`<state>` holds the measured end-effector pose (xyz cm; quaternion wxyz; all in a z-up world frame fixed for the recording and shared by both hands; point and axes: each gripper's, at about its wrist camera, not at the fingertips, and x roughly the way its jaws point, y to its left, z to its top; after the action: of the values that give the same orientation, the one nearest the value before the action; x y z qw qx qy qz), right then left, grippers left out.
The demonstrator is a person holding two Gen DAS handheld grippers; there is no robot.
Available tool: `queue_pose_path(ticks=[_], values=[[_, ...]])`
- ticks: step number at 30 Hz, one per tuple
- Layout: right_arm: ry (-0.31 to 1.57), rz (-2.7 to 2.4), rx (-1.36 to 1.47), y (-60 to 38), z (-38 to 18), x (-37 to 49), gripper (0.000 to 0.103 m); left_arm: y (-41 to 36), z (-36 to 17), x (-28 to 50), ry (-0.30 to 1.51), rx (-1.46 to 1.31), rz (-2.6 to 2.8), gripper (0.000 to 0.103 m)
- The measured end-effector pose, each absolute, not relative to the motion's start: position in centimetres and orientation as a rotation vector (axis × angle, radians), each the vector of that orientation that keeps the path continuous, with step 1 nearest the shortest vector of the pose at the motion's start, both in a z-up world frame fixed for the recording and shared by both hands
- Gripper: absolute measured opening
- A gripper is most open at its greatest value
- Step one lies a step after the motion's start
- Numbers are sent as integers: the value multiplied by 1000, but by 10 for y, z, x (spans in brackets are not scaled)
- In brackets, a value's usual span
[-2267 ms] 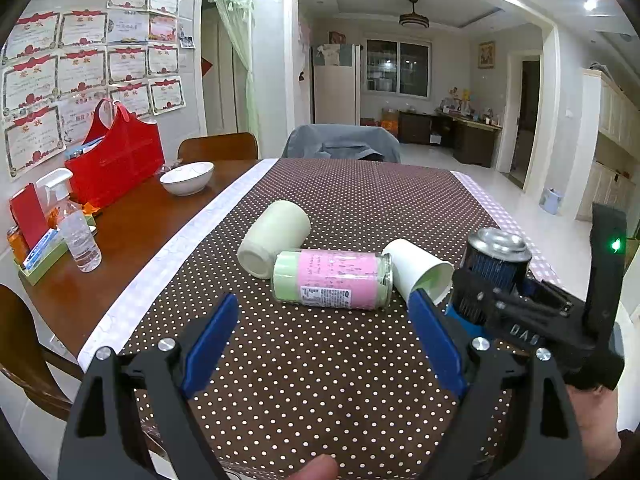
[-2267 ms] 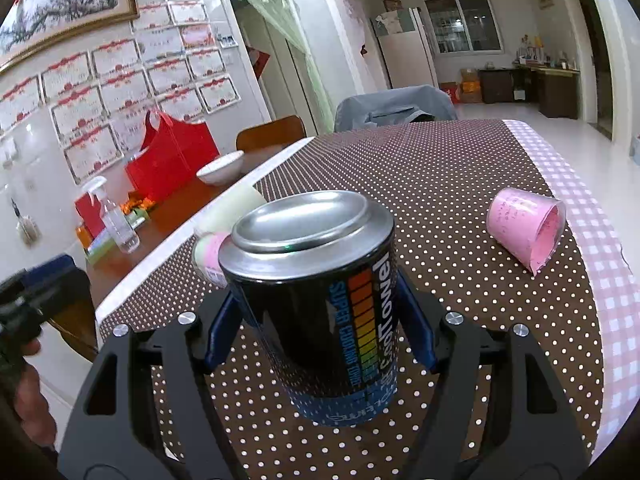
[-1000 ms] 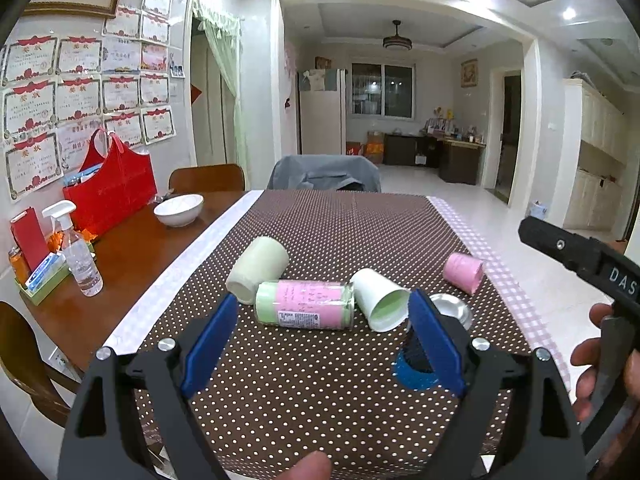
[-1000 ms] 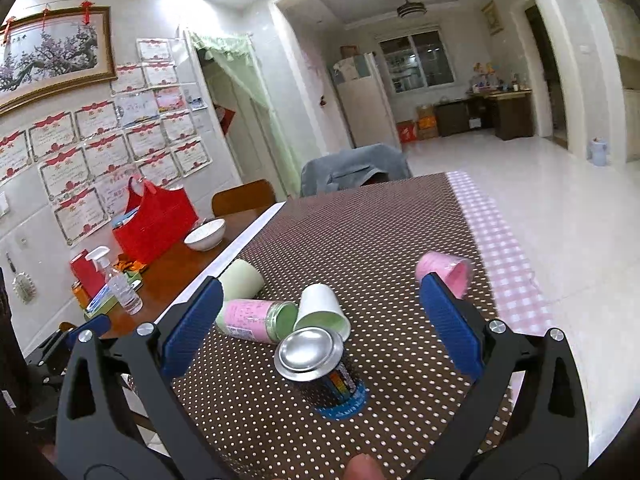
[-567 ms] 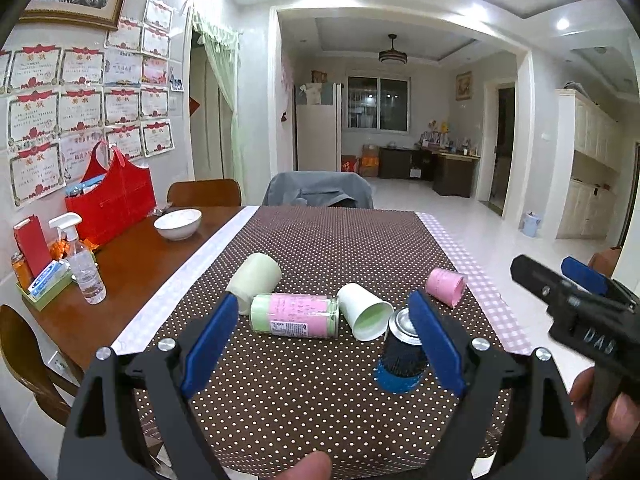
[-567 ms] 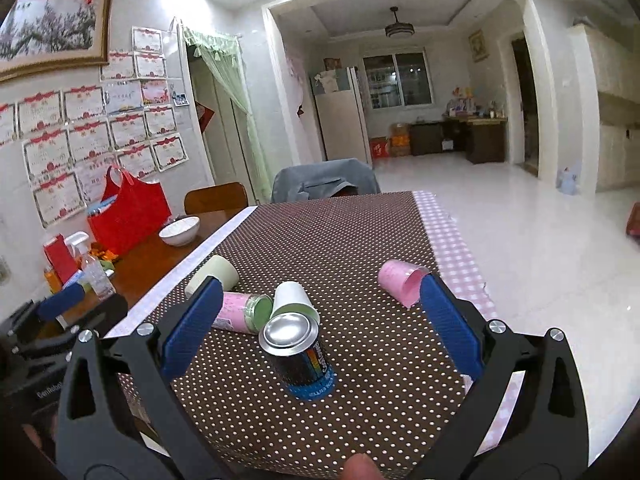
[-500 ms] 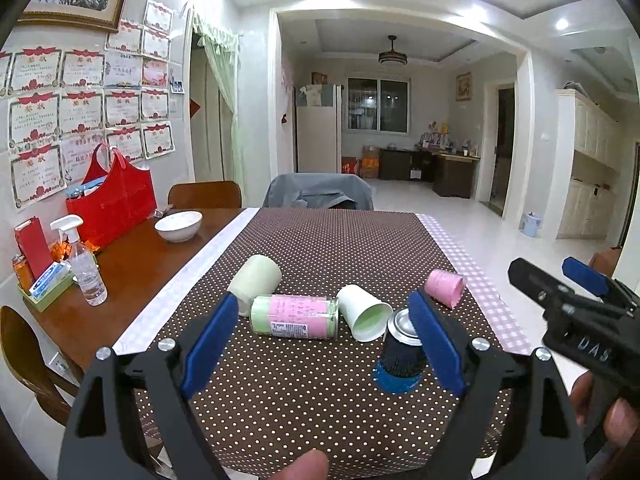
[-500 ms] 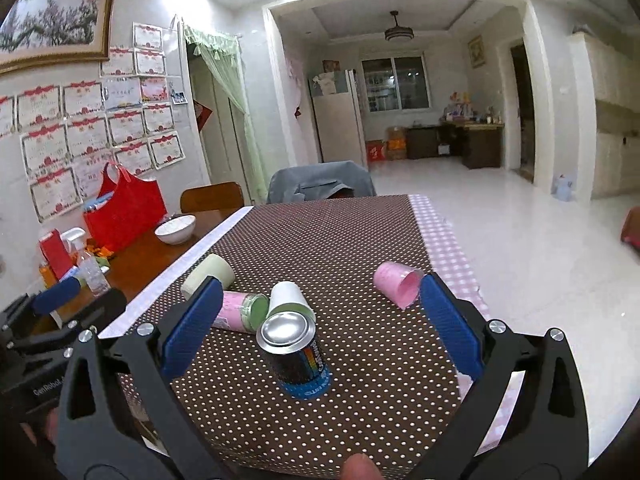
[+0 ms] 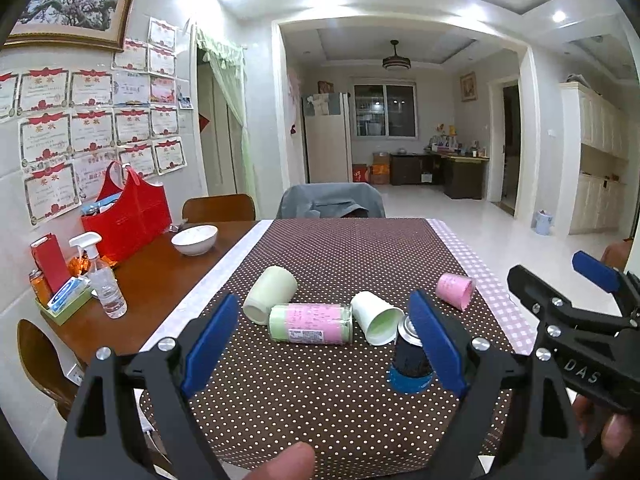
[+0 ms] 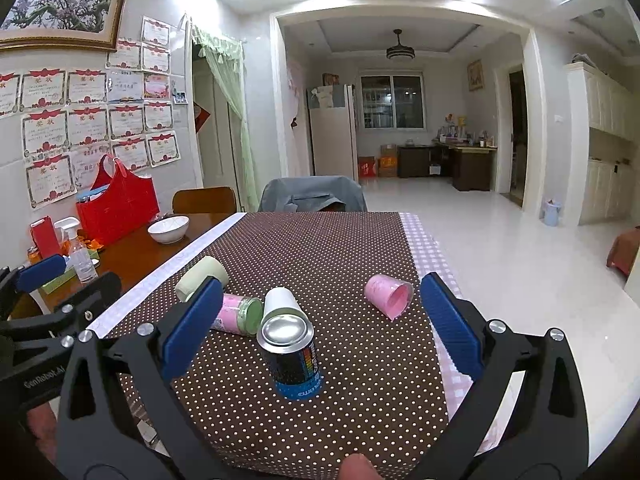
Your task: Flip cup upside down
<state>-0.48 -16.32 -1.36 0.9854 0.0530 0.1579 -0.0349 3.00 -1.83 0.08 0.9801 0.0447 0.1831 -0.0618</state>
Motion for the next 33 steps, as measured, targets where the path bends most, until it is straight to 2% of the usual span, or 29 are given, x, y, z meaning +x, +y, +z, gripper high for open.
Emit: queue_pose_path(ticks=[33], values=[[357, -87, 116, -168, -26, -1, 97, -9, -13, 47, 421, 54, -75, 85]])
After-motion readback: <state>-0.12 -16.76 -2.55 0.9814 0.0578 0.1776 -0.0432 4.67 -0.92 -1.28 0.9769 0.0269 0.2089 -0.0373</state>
